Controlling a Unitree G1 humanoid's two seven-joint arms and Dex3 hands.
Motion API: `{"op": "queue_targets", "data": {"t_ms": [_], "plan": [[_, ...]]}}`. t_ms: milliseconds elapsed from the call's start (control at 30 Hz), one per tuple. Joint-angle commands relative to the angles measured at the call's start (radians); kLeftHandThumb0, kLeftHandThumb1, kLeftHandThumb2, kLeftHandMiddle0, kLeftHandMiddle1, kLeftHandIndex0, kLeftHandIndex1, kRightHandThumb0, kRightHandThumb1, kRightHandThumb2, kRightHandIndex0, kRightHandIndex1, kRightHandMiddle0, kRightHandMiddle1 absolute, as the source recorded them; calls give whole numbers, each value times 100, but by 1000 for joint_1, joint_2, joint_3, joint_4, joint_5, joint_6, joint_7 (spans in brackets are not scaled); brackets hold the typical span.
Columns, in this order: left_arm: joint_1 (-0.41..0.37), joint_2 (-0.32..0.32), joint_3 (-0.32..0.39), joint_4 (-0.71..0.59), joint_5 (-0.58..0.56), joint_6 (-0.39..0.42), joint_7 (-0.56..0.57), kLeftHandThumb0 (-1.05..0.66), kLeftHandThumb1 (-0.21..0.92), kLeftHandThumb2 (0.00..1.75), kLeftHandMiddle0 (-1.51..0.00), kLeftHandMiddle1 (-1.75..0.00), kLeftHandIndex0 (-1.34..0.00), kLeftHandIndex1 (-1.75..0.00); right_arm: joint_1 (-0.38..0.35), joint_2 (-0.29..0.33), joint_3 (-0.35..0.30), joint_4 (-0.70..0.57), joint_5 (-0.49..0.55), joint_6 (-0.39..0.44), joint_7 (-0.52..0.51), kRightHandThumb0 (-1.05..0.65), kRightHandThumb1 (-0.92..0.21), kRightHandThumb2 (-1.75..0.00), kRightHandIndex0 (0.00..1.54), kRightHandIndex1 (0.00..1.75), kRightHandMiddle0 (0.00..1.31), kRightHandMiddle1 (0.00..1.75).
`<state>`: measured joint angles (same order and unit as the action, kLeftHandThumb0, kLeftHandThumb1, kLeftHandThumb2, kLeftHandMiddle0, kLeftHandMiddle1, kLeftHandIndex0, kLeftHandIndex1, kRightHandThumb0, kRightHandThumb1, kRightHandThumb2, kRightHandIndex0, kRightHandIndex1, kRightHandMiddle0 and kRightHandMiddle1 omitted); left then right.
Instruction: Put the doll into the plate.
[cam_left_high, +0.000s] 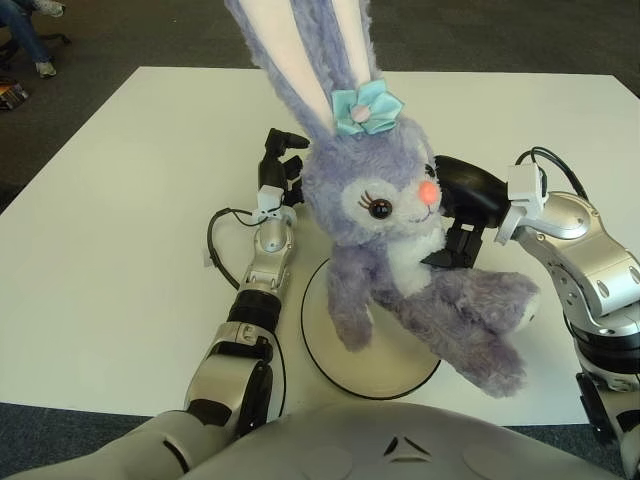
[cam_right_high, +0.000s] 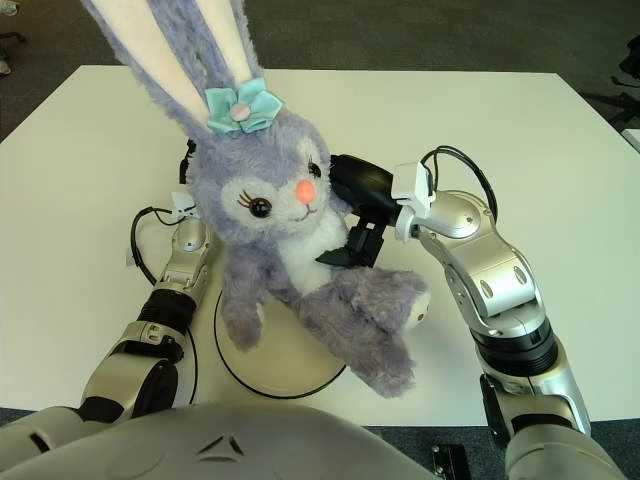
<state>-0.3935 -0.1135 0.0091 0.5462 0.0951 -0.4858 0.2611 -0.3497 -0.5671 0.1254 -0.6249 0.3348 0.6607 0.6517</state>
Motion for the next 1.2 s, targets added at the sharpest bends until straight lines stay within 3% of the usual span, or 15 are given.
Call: {"op": "queue_targets", "data": {"t_ms": [0,333,400,500,667,833,967,1000,1067,1167], "plan": [[53,1,-4,25,19,13,12,-38,68,85,-110,-175,-34,-175,1,-12,2,6,6,10,5,-1,-30,-133,51,175,51,172],[51,8,-11,25,44,13,36,-38,67,86,-109,-175,-35,-175,17,0,-2,14,23,12,5,-1,-42,-119,42,175,41,173],[50,10,-14,24,51,17,39,-38,67,87,-108,-175,-35,-175,20,5,-7,17,40,19,9,29,-30,-133,58,175,21,161],[50,11,-18,20,62,21,47,-39,66,87,-108,-175,-35,-175,22,7,-15,19,60,30,14,43,-25,-139,64,175,10,155],[48,15,-22,19,81,25,64,-39,65,89,-108,-175,-36,-175,21,2,-17,20,79,40,15,42,-43,-111,55,168,3,145],[46,19,-26,19,99,31,77,-39,65,90,-108,-175,-36,-175,31,1,-12,18,69,11,11,40,-53,-94,52,162,1,137],[45,21,-29,19,105,33,83,-39,64,90,-108,-175,-37,-175,40,6,-11,23,67,-11,13,37,-73,-60,48,153,0,133],[45,22,-30,19,106,34,85,-39,64,91,-108,-175,-37,-175,43,7,-11,25,69,-16,14,22,-66,-63,42,149,0,131],[44,22,-31,19,110,36,88,-39,64,91,-107,-175,-37,-175,46,8,-11,28,71,-23,16,-14,-42,-84,28,136,0,127],[45,21,-34,14,116,42,95,-39,63,91,-107,-175,-37,-175,53,5,-14,33,70,-42,22,-31,-29,-96,19,128,0,125]]}}
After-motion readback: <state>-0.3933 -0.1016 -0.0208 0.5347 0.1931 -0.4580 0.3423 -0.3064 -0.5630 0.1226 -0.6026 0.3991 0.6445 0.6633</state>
